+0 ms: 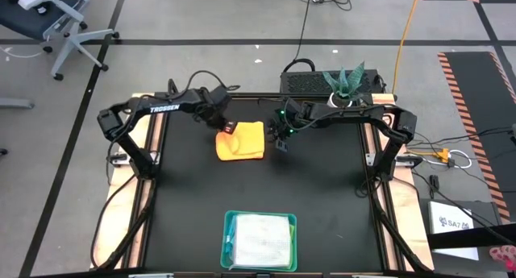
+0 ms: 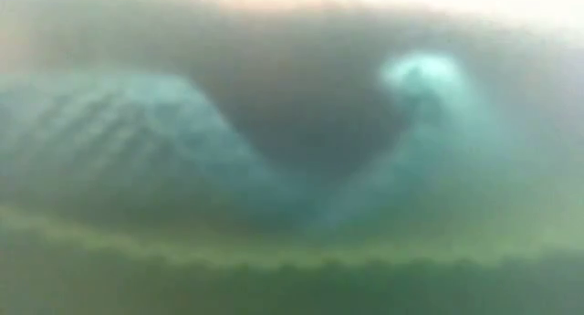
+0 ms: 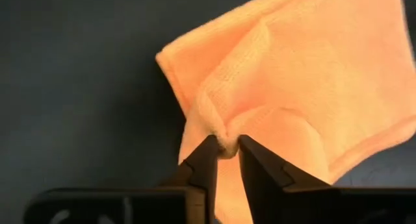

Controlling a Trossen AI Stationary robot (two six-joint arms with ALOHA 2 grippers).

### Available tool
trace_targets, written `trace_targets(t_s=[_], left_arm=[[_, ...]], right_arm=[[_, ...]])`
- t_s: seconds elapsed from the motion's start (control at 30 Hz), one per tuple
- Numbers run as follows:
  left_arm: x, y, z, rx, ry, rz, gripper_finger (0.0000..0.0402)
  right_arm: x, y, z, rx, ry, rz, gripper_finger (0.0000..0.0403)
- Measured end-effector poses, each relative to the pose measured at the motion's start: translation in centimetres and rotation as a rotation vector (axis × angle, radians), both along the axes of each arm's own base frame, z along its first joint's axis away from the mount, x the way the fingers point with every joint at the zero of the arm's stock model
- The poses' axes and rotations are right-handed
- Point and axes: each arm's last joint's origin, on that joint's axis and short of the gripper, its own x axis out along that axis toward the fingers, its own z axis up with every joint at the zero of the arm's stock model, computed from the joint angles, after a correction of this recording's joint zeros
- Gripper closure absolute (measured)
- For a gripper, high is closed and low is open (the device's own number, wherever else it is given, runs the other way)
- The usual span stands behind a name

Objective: Fold microfiber towels
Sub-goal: Fold the orange microfiber cloth

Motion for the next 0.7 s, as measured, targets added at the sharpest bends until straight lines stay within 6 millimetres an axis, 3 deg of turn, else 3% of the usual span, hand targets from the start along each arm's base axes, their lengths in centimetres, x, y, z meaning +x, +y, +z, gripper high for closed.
trace_targets(t_s=[0.27,0.57,0.7], left_arm=[[-0.3,0.1,0.3,0.064,0.040,0.027,0.0306],[-0.4,0.7,0.5,0.174,0.073,0.060,0.0304],[0.0,0.2,2.0,0.171,-0.059,0.050,0.0304]], right_arm=[[0.0,0.0,0.0,0.004,0.000,-0.001,0.0234],[0.0,0.1,0.0,0.005,-0.001,0.001,0.0234],[0.0,0.1,0.0,0.002,-0.002,0.006,0.0234]])
